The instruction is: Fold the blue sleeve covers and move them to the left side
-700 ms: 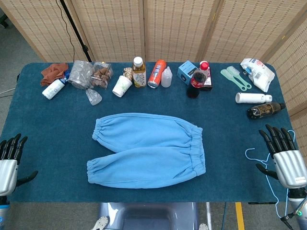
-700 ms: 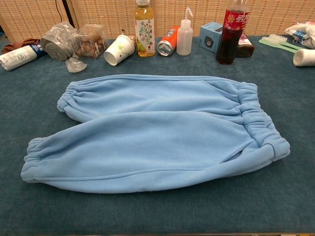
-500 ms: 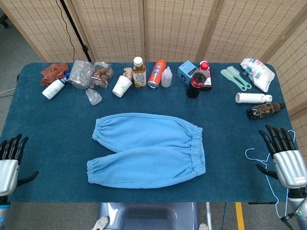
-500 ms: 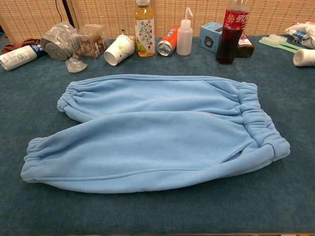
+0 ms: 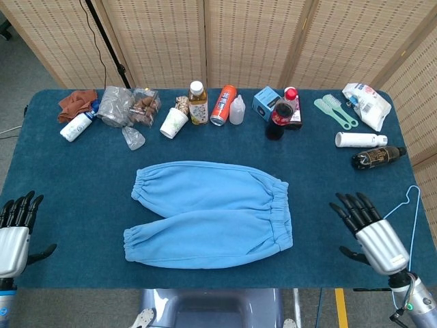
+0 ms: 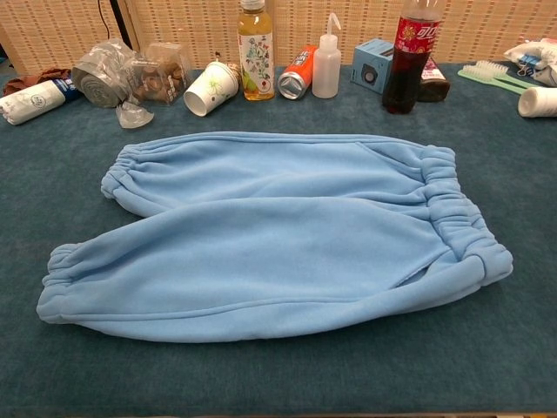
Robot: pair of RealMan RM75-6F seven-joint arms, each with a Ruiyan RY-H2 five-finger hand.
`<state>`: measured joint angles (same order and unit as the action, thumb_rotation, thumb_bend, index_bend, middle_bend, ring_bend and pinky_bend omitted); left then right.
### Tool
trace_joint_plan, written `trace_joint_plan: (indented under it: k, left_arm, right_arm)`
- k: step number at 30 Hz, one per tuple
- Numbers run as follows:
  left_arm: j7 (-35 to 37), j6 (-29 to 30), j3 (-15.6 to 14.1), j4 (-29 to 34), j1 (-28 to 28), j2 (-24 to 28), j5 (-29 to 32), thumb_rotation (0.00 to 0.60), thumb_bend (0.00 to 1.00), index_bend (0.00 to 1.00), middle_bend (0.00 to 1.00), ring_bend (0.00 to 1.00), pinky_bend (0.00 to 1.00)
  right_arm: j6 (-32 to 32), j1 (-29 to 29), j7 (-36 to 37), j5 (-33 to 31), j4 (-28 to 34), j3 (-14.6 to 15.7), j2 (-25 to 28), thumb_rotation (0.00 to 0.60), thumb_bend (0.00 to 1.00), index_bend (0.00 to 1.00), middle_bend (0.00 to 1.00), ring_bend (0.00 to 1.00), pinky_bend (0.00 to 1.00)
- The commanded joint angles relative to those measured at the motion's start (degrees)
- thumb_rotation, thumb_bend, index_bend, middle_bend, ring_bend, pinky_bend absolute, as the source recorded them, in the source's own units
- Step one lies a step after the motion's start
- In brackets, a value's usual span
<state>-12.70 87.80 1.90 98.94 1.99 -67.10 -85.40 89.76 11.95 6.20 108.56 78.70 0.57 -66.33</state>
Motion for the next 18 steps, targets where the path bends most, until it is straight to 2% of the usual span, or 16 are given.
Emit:
trace_joint_plan:
  k: [1,10,18]
  left_arm:
    - [0.36,0.09,-0.01,0.15,-0.03,0.16,-0.09,0.600,0.00,0.00,0.00,0.00,0.00]
    - [0.23,-0.88,0.50,0.41,0.38,0.25,1.40,0.600,0.00,0.00,0.00,0.00,0.00]
    - [1.01,-1.14,0.84,0.35,0.44,0.58,2.37,0.600,0.00,0.00,0.00,0.00,0.00]
  right_arm:
    - [0.28,1.80,1.07,3.19,-2.94,1.64,-2.82,0.600,0.00,0.09,0.00,0.00,0.00]
    - [-6.61,6.13,-0.98,5.90,-4.76,4.00,-6.19,0.600,0.00,0.09,0.00,0.00,0.00]
    - [-11.35,9.10,-5.80,7.26,-4.47,5.12,-9.26,0.600,0.00,0.10,0.02,0.00,0.03]
